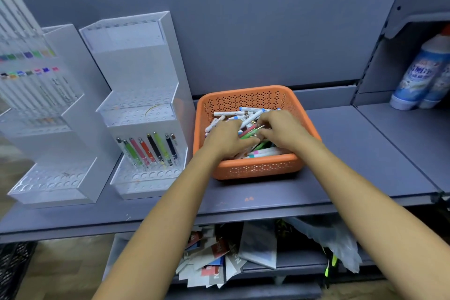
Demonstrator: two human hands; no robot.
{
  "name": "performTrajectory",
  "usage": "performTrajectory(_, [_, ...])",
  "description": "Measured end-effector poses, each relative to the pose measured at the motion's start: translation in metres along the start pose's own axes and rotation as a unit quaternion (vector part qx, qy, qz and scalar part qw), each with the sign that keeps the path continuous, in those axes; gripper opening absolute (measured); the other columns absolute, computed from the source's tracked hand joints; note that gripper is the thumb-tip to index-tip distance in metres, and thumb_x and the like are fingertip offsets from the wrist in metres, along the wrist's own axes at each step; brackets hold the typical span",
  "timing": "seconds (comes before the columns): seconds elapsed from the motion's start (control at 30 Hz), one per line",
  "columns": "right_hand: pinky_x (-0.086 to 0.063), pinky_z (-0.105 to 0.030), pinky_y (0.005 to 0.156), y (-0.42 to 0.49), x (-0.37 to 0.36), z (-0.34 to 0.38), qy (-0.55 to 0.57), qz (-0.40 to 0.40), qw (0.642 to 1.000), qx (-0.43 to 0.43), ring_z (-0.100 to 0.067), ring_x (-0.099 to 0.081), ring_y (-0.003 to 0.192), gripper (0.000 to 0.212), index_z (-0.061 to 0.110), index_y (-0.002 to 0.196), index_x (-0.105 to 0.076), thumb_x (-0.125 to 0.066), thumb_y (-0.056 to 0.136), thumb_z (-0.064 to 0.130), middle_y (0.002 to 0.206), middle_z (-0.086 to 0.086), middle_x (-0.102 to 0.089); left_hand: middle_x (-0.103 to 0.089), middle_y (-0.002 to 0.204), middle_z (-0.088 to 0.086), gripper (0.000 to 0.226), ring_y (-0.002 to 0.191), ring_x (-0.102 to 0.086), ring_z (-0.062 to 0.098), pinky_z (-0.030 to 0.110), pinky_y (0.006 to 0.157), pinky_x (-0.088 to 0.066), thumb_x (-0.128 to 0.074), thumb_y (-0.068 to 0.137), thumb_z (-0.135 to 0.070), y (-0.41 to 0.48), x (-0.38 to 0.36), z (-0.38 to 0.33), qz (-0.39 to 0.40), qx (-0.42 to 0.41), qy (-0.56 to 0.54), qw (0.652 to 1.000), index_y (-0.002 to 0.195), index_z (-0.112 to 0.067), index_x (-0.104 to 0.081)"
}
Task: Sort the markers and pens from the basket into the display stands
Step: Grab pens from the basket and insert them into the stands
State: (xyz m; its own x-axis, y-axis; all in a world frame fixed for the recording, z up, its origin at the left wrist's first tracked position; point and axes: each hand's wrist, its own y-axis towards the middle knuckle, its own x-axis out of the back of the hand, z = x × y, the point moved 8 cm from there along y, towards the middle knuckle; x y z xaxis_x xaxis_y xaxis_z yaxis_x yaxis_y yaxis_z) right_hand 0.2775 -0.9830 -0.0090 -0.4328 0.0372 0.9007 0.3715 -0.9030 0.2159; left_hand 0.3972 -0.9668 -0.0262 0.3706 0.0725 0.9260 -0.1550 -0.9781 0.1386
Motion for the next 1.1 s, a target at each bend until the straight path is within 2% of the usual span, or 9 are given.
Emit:
performTrajectory(0.1, [-0.042,-0.029,0.071,0.0,0.008,0.002,0.081,-0.036,0.996,0.007,-0.019,-0.061,0.083,0.011,0.014,0.095,-0.07,-0.066,0.085,0.018,0.09,-0.002,-0.07,-0.051,0.071,-0.001,0.032,0.072,-0.052,0.026,0.035,0.06,-0.035,-0.058,0.089,-0.044,0.003,0.004,0.004,-0.013,-0.002,-0.033,0.999,0.078,-0.016,-0.048])
performTrajectory(0.2, [-0.047,-0.034,0.077,-0.003,0.017,0.002,0.139,-0.074,0.988,0.003,-0.021,-0.061,0.087,0.025,0.014,0.112,-0.059,-0.06,0.087,0.01,0.095,-0.003,-0.069,-0.045,0.093,0.005,0.021,0.083,-0.052,0.029,0.037,0.069,-0.042,-0.05,0.096,-0.035,0.003,0.009,0.007,-0.047,0.004,-0.06,0.997,0.082,-0.019,-0.045])
performTrajectory(0.27, [-0.045,-0.034,0.082,-0.004,0.009,-0.003,0.138,-0.026,0.99,-0.023,-0.024,-0.058,0.1,0.052,0.014,0.133,-0.042,-0.053,0.084,-0.001,0.111,-0.003,-0.064,-0.037,0.1,0.003,0.019,0.094,-0.044,0.025,0.037,0.08,-0.04,-0.047,0.098,-0.032,0.0,0.017,0.007,-0.082,0.005,-0.077,0.994,0.084,-0.018,-0.044])
performTrajectory(0.33, [-0.041,-0.034,0.088,-0.004,-0.013,-0.006,0.044,0.094,0.994,-0.039,-0.029,-0.051,0.116,0.062,0.018,0.139,-0.037,-0.048,0.082,-0.004,0.127,-0.005,-0.056,-0.044,0.098,0.004,0.02,0.096,-0.045,0.026,0.037,0.08,-0.038,-0.045,0.099,-0.027,-0.003,0.024,0.005,-0.099,-0.003,-0.099,0.99,0.083,-0.015,-0.043])
performTrajectory(0.43, [-0.039,-0.037,0.093,-0.004,-0.039,-0.009,-0.097,0.205,0.973,-0.032,-0.031,-0.045,0.122,0.047,0.026,0.128,-0.054,-0.049,0.086,0.004,0.129,-0.008,-0.053,-0.062,0.081,0.009,0.021,0.076,-0.057,0.03,0.04,0.067,-0.045,-0.04,0.101,-0.026,-0.005,0.022,0.001,-0.074,-0.001,-0.168,0.983,0.086,-0.011,-0.041])
performTrajectory(0.63, [-0.037,-0.031,0.078,0.003,-0.029,-0.012,-0.186,0.14,0.972,-0.029,-0.028,-0.054,0.108,0.022,0.017,0.108,-0.062,-0.052,0.088,0.015,0.112,-0.009,-0.061,-0.049,0.068,0.003,0.026,0.063,-0.043,0.027,0.036,0.058,-0.031,-0.046,0.099,-0.031,-0.007,0.021,0.001,-0.074,0.004,-0.132,0.989,0.084,-0.012,-0.037])
performTrajectory(0.83, [-0.037,-0.029,0.061,0.002,-0.011,-0.004,-0.015,0.061,0.998,-0.019,-0.022,-0.056,0.079,0.006,0.018,0.085,-0.062,-0.064,0.084,0.024,0.08,-0.003,-0.062,-0.046,0.068,0.002,0.021,0.063,-0.042,0.022,0.035,0.053,-0.02,-0.04,0.101,-0.023,-0.004,0.015,0.001,-0.033,0.018,-0.111,0.993,0.084,-0.01,-0.04])
performTrajectory(0.93, [-0.037,-0.025,0.049,-0.002,0.008,-0.003,0.121,-0.023,0.992,-0.037,-0.017,-0.053,0.061,0.015,0.02,0.085,-0.059,-0.073,0.079,0.021,0.071,-0.001,-0.061,-0.045,0.066,-0.002,0.02,0.059,-0.041,0.016,0.03,0.049,-0.024,-0.037,0.102,-0.026,-0.006,0.01,-0.005,0.001,0.001,-0.108,0.994,0.087,-0.012,-0.036])
performTrajectory(1.1, [-0.053,-0.035,0.062,-0.009,0.014,0.001,0.301,-0.036,0.951,-0.055,-0.022,-0.067,0.062,0.028,0.016,0.09,-0.055,-0.079,0.076,0.019,0.072,-0.006,-0.07,-0.05,0.069,0.0,0.016,0.056,-0.049,0.019,0.025,0.046,-0.036,-0.034,0.102,-0.027,-0.012,0.012,-0.016,0.023,-0.032,-0.164,0.986,0.092,-0.015,-0.032])
